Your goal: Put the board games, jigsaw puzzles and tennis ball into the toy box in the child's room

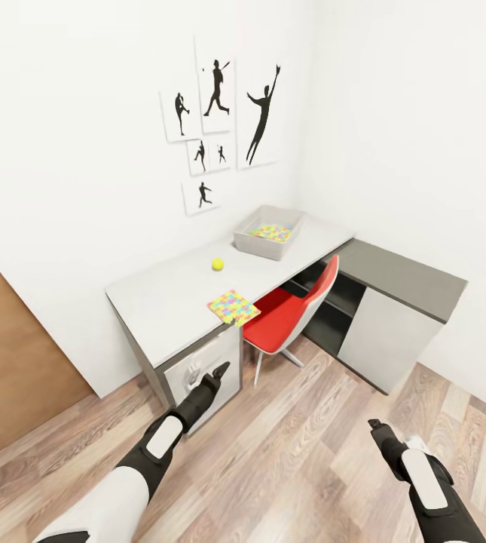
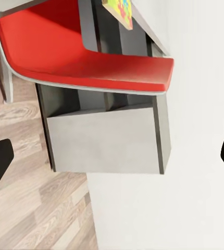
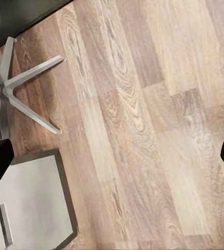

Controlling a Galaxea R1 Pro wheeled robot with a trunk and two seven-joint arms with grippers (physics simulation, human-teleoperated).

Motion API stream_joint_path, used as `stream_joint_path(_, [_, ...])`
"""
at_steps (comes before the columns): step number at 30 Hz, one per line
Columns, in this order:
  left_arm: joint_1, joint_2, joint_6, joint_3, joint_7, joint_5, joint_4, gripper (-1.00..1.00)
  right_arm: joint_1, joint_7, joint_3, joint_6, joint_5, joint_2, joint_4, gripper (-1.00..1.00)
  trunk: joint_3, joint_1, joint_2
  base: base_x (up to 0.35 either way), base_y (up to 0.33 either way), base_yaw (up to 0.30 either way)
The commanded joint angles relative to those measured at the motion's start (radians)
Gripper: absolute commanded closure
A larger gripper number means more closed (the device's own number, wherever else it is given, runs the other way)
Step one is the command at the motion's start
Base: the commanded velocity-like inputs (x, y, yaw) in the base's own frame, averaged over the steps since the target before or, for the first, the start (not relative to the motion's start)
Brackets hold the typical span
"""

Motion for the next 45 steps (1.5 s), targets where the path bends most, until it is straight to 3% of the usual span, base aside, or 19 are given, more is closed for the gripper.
stream_joint_path(1, [-0.001,-0.001,0.010,0.005,-0.003,0.008,0.000,-1.00,-0.001,-0.006,-0.001,0.003,-0.008,0.001,-0.002,-1.00,-0.002,0.001,-0.002,0.219,-0.062,0.000])
stream_joint_path(16, [-0.001,-0.001,0.011,0.003,-0.002,0.008,0.000,-1.00,-0.001,-0.005,0.004,0.003,-0.009,0.002,0.000,-1.00,-0.002,0.001,-0.002,0.063,-0.046,0.000])
stream_joint_path(26, [-0.001,-0.001,0.008,0.003,-0.001,0.009,0.000,-1.00,-0.001,-0.006,0.079,-0.001,-0.008,-0.001,-0.001,-1.00,-0.002,0.001,-0.002,0.084,-0.091,0.000])
stream_joint_path(45, [-0.001,-0.001,0.007,0.003,0.002,0.009,0.002,-1.00,-0.001,-0.006,0.085,-0.001,-0.008,-0.004,0.000,-1.00,0.005,0.001,-0.002,0.004,-0.002,0.076])
